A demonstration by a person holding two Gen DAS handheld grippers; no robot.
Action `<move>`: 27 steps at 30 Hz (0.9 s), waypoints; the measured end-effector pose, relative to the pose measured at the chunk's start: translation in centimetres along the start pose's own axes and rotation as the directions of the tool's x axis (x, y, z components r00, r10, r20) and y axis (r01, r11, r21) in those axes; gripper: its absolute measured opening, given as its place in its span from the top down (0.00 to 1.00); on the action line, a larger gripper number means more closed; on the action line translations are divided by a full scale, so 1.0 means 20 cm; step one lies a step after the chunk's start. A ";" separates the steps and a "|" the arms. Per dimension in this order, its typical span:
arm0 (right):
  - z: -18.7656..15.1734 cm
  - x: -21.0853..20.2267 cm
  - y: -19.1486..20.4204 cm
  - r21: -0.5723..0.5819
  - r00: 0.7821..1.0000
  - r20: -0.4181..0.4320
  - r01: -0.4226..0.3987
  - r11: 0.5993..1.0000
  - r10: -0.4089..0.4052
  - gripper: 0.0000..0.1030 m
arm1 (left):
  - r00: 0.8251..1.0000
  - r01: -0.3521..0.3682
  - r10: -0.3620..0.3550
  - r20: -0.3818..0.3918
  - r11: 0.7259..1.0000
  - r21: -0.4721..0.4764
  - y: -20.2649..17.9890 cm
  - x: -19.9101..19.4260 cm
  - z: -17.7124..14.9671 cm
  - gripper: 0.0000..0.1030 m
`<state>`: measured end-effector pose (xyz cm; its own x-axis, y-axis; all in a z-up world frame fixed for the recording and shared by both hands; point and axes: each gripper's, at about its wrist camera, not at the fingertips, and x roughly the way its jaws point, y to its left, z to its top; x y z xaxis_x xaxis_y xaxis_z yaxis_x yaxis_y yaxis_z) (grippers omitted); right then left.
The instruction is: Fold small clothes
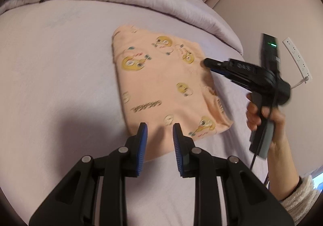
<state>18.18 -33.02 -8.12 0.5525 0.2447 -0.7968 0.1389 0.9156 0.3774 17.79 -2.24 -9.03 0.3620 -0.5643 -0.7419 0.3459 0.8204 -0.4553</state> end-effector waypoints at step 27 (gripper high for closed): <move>-0.46 -0.11 0.06 -0.260 0.996 -0.014 0.087 0.962 -0.094 1.00 | 0.991 -0.088 0.099 -0.089 0.989 0.120 -0.02 0.20 -0.14 0.76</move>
<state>9.65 -29.49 -10.24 0.5255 0.1624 -0.8352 -0.0322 0.9847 0.1712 16.76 -4.64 -13.20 0.3155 -0.4702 -0.8242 0.4145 0.8497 -0.3260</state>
